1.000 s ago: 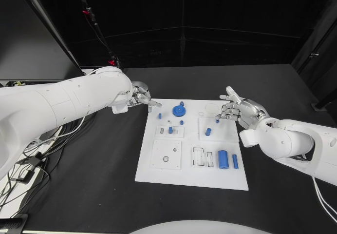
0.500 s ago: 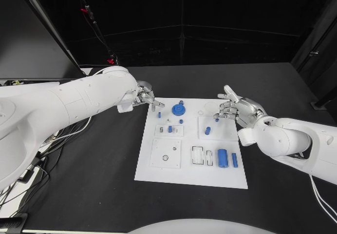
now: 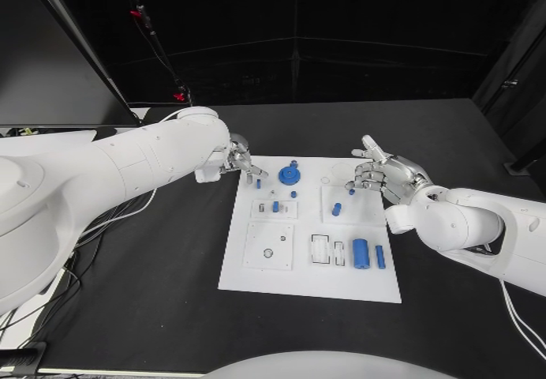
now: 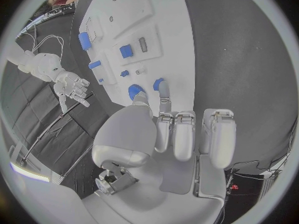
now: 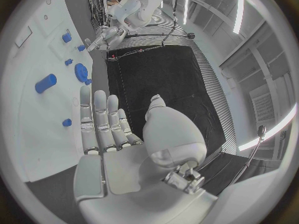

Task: Assemble the parts on the task board

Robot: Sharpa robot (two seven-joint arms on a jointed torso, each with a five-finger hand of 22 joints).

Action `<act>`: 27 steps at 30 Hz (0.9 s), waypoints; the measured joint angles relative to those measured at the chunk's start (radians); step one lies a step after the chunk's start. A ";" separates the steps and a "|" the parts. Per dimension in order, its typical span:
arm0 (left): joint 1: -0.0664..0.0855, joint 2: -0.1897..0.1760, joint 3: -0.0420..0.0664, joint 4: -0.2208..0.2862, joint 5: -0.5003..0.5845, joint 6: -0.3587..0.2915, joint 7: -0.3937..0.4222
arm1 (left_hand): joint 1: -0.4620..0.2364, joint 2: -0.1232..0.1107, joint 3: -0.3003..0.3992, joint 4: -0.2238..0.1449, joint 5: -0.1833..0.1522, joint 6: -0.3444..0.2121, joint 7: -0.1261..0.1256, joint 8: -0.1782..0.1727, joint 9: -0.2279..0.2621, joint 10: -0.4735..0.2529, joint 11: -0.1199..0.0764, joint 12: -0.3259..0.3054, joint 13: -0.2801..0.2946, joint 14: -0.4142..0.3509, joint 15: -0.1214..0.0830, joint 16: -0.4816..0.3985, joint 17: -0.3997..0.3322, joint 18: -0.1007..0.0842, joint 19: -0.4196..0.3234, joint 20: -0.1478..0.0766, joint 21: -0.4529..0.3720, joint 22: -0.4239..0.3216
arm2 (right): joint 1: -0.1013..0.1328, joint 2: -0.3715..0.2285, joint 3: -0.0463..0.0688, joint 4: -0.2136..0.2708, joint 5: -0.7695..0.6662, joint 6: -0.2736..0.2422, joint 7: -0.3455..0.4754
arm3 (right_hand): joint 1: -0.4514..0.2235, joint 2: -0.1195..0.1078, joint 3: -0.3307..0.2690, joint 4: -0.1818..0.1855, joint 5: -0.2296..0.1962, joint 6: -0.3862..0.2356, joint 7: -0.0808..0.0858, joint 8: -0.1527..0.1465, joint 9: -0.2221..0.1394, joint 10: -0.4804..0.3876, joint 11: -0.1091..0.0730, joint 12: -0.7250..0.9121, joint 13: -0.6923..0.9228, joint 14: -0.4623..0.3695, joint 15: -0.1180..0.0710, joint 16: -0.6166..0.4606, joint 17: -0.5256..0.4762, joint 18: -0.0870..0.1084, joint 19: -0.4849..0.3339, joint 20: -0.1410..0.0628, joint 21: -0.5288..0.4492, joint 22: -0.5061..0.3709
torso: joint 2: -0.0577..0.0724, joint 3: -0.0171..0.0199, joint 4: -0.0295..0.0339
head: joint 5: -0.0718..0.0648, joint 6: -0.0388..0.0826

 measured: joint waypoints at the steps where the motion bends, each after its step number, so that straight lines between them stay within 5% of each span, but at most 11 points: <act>1: -0.001 0.002 0.000 -0.002 0.000 0.003 -0.005 | -0.004 0.001 0.000 0.000 0.000 0.000 0.000 0.000 0.001 0.000 0.000 0.000 0.000 0.000 0.000 0.000 0.000 0.000 0.000 0.000 0.000 0.000 | 0.000 0.000 0.000 0.000 0.000 0.000 0.000 | 0.000 0.000 0.000 0.000 0.000 0.000 0.000 0.000 0.000 0.000 0.000 0.000 0.000 0.000 0.000 0.000 0.000 0.000 0.000 0.000 0.000 0.000 | 0.000 0.0000 0.0000 | 0.000 0.000; 17: -0.010 0.017 0.000 -0.012 0.001 0.021 -0.045 | -0.010 0.007 0.000 0.000 0.004 0.000 0.000 -0.007 0.010 0.000 0.000 0.000 0.000 0.000 0.000 0.000 0.000 0.000 0.000 0.000 0.000 0.000 | 0.000 0.000 0.000 0.002 0.000 0.000 -0.001 | 0.000 0.000 0.000 0.000 0.000 0.000 0.000 0.000 0.000 0.000 0.000 0.000 0.000 0.000 0.000 0.000 0.000 0.000 0.000 0.000 0.000 0.000 | 0.000 0.0002 0.0007 | 0.003 -0.010; 22: -0.013 0.019 0.000 -0.012 0.001 0.021 -0.047 | -0.035 0.033 0.000 0.000 -0.014 0.000 0.000 -0.019 0.021 0.000 0.000 0.000 0.000 0.000 0.000 0.000 0.000 0.000 0.000 0.000 0.000 0.000 | 0.000 -0.001 0.000 0.003 0.000 0.000 -0.001 | 0.000 0.000 0.000 0.000 0.005 -0.003 -0.003 0.004 -0.002 0.000 0.000 0.004 -0.003 0.000 0.000 0.007 -0.003 0.000 0.000 0.000 0.000 -0.001 | 0.000 -0.0003 -0.0003 | -0.001 -0.012; 27: -0.014 0.022 0.000 -0.012 0.001 0.021 -0.047 | -0.036 0.033 0.000 0.000 -0.016 0.000 0.000 -0.019 0.024 0.000 0.000 0.000 0.000 0.000 0.000 0.000 0.000 0.000 0.000 0.000 0.000 0.000 | 0.000 -0.001 0.000 0.003 0.000 0.000 -0.001 | 0.000 0.000 0.000 0.000 0.005 -0.003 -0.003 0.004 -0.002 0.000 0.000 0.004 -0.003 0.000 0.000 0.007 -0.003 0.000 0.000 0.000 0.000 -0.001 | 0.000 -0.0008 -0.0012 | -0.003 -0.015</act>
